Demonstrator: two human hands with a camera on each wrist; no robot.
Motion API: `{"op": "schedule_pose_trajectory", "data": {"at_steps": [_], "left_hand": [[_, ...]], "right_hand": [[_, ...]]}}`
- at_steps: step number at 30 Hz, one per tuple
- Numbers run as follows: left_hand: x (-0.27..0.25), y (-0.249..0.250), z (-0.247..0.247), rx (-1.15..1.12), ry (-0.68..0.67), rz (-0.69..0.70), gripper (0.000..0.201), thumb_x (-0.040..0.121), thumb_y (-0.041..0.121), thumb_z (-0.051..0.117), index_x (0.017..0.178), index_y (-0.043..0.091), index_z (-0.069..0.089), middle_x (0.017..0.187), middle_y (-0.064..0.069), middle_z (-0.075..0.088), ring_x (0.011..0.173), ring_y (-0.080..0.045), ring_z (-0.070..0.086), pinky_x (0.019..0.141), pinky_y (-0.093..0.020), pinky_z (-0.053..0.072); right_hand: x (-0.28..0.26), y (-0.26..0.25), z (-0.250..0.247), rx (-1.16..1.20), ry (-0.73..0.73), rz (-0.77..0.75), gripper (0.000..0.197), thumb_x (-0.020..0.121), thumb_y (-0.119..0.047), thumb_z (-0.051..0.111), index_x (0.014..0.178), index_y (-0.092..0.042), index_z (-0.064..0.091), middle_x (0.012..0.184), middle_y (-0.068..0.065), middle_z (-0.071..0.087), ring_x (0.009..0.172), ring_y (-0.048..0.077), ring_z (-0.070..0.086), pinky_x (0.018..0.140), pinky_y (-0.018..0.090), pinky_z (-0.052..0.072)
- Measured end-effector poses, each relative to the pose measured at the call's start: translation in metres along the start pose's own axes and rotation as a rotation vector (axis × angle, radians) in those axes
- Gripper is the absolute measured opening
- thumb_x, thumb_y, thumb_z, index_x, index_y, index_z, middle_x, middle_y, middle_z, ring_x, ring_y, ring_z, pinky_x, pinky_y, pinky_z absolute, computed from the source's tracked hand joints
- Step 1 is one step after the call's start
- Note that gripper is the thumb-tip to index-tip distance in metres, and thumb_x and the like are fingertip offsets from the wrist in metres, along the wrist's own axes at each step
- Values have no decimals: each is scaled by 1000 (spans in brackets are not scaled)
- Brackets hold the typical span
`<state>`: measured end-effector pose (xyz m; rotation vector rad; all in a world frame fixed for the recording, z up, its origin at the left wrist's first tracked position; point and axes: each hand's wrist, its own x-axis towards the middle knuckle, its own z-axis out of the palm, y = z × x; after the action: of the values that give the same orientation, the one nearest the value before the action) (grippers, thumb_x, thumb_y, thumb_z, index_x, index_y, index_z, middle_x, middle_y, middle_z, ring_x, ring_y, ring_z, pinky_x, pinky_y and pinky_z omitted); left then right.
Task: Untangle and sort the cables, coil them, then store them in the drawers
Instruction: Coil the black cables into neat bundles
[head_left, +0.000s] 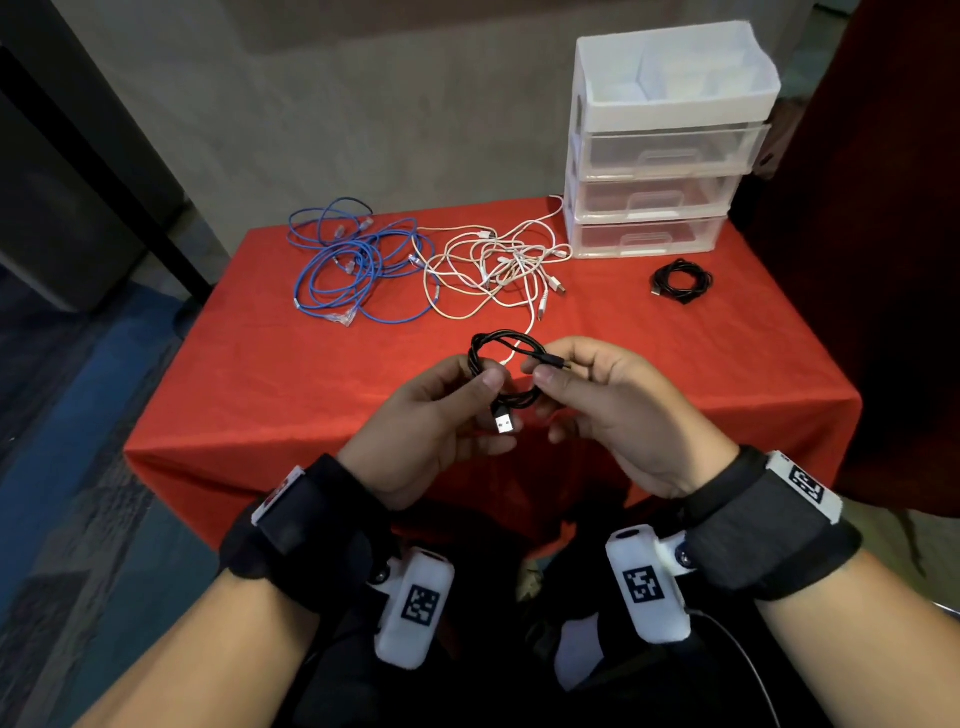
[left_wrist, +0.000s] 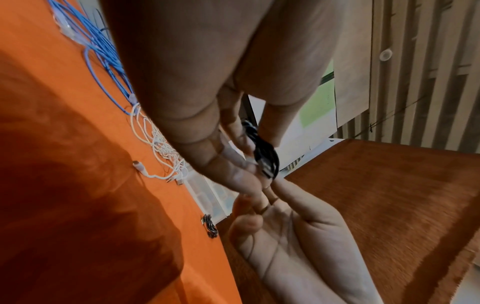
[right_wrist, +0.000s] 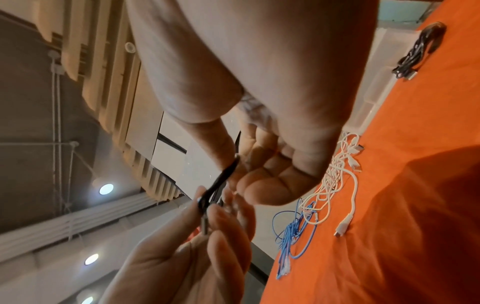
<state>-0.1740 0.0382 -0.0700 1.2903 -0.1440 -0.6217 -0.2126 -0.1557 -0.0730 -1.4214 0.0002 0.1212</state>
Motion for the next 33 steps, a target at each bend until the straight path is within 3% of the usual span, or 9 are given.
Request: {"op": "schedule_pose_trajectory", "data": {"at_steps": [5, 8, 11, 18, 21, 25, 28, 31, 33], "left_hand": [[5, -3, 0, 210, 24, 79, 24, 97, 17, 62, 118, 6, 63, 103, -16, 61, 89, -19, 60, 72, -34, 60], [5, -4, -2, 275, 6, 91, 25, 102, 13, 55, 125, 8, 62, 108, -19, 66, 91, -22, 63, 76, -38, 59], [7, -2, -9, 335, 32, 122, 25, 104, 11, 51, 125, 14, 64, 110, -28, 66, 90, -23, 64, 72, -34, 60], [1, 7, -23, 224, -101, 124, 26, 100, 19, 55, 120, 21, 72, 91, -8, 59, 86, -18, 60, 71, -33, 56], [1, 8, -22, 209, -91, 135, 27, 99, 20, 56, 120, 23, 72, 90, -7, 60, 86, -18, 61, 70, -34, 56], [0, 6, -14, 215, -73, 134, 29, 95, 23, 57, 119, 26, 73, 89, -8, 61, 85, -16, 61, 71, -33, 57], [1, 4, -9, 224, -58, 146, 31, 100, 17, 53, 128, 18, 66, 89, -11, 60, 83, -16, 61, 69, -32, 57], [1, 3, -7, 220, -48, 146, 31, 103, 14, 51, 131, 15, 63, 91, -13, 62, 86, -17, 63, 69, -30, 57], [0, 3, -7, 209, -51, 141, 32, 101, 16, 52, 131, 17, 64, 95, -14, 63, 90, -19, 64, 69, -30, 58]], "right_hand": [[3, 5, 6, -95, 59, -24, 22, 97, -16, 67, 118, -9, 65, 103, 18, 72, 87, 15, 65, 61, 31, 50], [8, 6, 6, -140, 157, -50, 15, 101, -17, 61, 107, -4, 66, 86, 16, 73, 76, 21, 64, 57, 30, 50], [10, 4, 0, -217, 143, -55, 24, 106, -14, 51, 99, 2, 67, 85, 17, 74, 69, 22, 65, 55, 30, 50], [5, 6, -15, -114, -25, -54, 22, 99, -29, 58, 97, -12, 71, 83, 6, 67, 74, 16, 60, 59, 26, 47], [6, 10, -16, -289, 110, -165, 16, 91, -34, 70, 95, -19, 75, 79, -4, 60, 71, 7, 50, 67, 21, 40], [8, 13, -11, -214, 260, -200, 8, 90, -20, 77, 88, -12, 76, 69, 11, 49, 68, 18, 43, 63, 31, 37], [2, 14, -3, -192, 258, -155, 9, 94, -19, 72, 96, -14, 79, 87, 21, 71, 77, 17, 60, 73, 36, 50], [-1, 15, 4, -140, 227, -121, 18, 89, -14, 76, 107, -13, 76, 105, 22, 72, 89, 14, 64, 84, 30, 52], [0, 16, 5, -52, 210, -74, 29, 86, -6, 77, 114, -7, 72, 111, 25, 71, 88, 17, 65, 80, 25, 53]]}}
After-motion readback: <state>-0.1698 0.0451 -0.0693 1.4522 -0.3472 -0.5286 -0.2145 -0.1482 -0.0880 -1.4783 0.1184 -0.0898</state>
